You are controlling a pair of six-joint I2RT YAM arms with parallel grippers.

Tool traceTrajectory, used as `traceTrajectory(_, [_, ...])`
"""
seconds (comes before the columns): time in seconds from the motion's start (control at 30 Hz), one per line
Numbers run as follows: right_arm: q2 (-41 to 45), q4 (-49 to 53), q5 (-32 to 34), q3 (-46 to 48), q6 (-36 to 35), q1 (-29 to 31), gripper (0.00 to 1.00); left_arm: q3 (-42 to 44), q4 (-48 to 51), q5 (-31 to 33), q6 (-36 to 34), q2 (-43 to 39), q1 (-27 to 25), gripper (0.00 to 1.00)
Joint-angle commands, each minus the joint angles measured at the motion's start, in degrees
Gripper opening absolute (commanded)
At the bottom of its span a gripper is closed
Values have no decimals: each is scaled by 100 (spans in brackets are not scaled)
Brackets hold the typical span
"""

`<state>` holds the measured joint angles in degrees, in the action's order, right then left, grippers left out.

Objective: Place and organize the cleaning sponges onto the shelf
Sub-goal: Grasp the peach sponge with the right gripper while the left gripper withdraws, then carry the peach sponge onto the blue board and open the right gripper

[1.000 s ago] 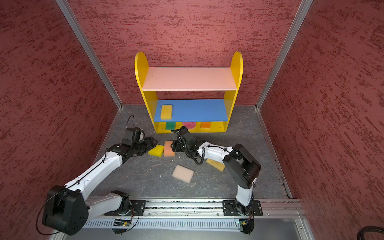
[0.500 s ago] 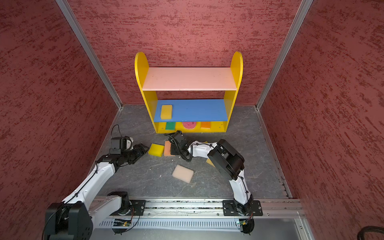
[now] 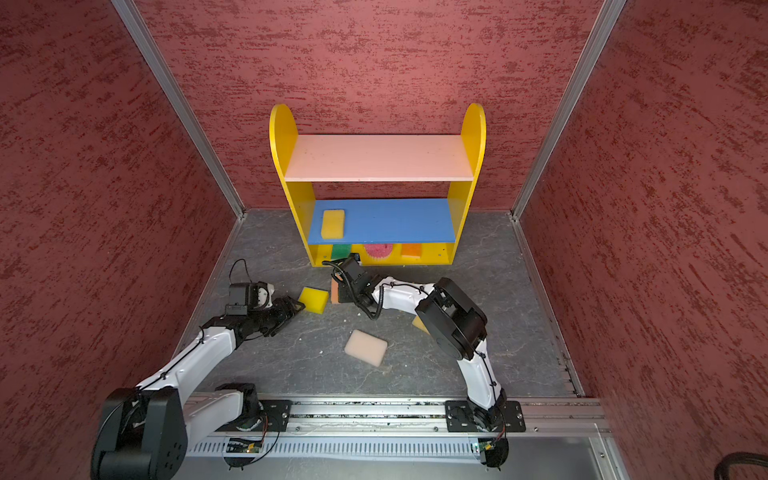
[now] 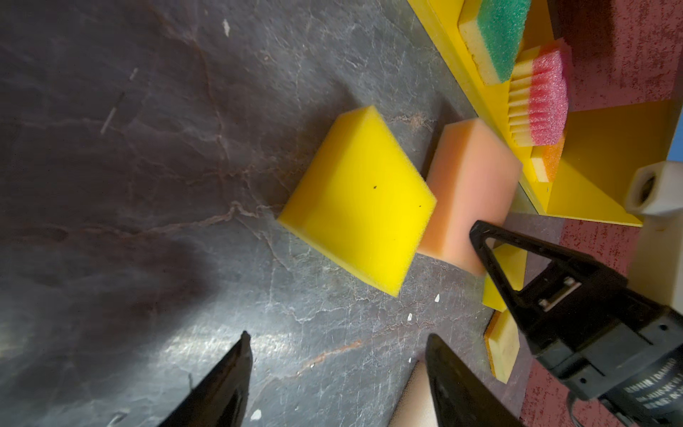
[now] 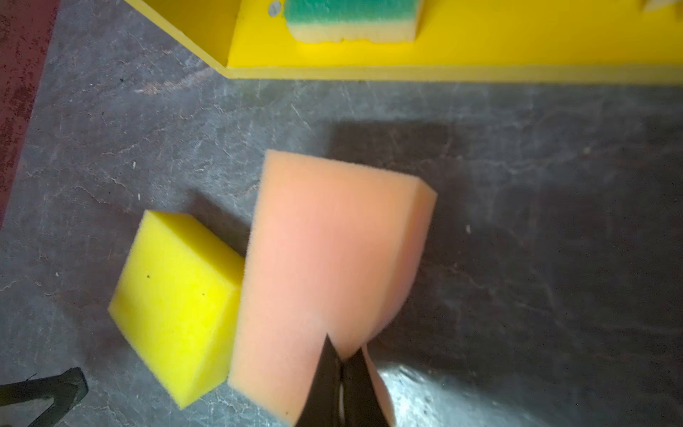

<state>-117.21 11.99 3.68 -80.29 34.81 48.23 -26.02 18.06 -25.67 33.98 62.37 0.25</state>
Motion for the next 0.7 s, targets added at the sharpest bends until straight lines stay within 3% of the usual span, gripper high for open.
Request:
traceTrajectory(0.0, [394, 425, 827, -478, -805, -27, 0, 79, -258, 18, -108, -47, -58, 74])
traceTrajectory(0.2, [775, 439, 1344, -820, -1351, -421, 0, 87, -165, 239, -210, -92, -122, 74])
traceTrajectory(0.67, [803, 136, 1049, -1231, -1862, -1434, 0, 394, -246, 878, -418, -910, -94, 74])
